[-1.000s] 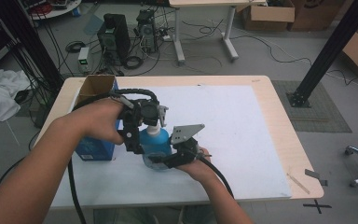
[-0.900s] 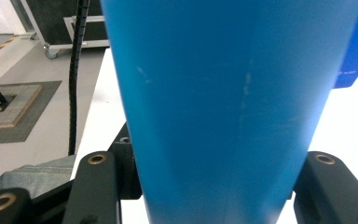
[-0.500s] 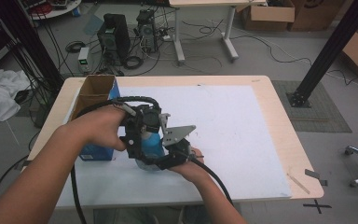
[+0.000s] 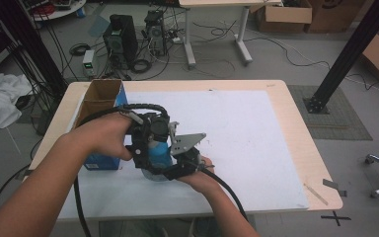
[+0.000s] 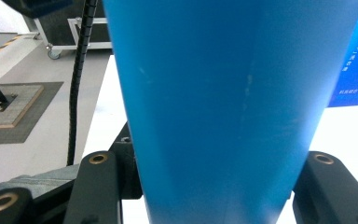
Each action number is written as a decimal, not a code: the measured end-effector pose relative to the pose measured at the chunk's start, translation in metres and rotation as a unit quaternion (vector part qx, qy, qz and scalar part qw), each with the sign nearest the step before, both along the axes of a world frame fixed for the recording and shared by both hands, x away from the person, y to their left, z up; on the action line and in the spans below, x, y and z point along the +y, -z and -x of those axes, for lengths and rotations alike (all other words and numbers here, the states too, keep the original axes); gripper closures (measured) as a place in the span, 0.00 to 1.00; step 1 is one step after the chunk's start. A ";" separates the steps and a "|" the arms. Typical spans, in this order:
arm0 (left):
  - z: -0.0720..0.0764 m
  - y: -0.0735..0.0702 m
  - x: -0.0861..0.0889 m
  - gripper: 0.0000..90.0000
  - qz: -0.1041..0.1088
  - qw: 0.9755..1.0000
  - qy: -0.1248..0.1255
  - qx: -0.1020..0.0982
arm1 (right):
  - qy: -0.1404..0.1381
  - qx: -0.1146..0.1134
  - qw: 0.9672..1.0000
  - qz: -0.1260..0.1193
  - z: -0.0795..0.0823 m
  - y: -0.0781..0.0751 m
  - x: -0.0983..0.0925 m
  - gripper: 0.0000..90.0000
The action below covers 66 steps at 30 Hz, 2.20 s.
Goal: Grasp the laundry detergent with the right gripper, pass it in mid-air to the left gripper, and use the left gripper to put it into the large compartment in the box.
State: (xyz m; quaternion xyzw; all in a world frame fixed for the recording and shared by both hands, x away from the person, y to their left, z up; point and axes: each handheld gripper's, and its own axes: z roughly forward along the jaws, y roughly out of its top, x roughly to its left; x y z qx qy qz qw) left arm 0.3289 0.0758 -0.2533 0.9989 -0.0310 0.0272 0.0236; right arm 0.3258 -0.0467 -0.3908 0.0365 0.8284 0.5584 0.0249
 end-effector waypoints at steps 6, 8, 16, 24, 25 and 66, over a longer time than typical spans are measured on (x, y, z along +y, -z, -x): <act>0.001 0.000 -0.002 0.11 -0.004 1.000 0.006 -0.002 | -0.003 0.000 1.000 -0.005 0.000 -0.001 0.000 0.51; 0.001 0.000 -0.002 0.14 -0.005 1.000 0.008 0.000 | -0.003 0.001 1.000 -0.006 0.000 -0.001 0.000 0.51; 0.000 0.000 -0.001 0.18 -0.009 1.000 0.006 -0.002 | -0.003 0.003 1.000 -0.010 0.000 0.000 0.001 0.51; 0.000 0.001 -0.002 0.23 -0.014 1.000 0.006 -0.010 | -0.003 0.004 1.000 -0.010 -0.001 0.001 0.001 0.51; 0.000 0.001 -0.002 0.24 -0.013 1.000 0.007 -0.012 | -0.003 0.004 1.000 -0.009 -0.001 0.000 0.001 0.51; 0.007 -0.002 -0.011 0.42 -0.047 0.999 -0.003 -0.022 | 0.003 -0.007 1.000 -0.007 0.000 0.001 0.001 0.50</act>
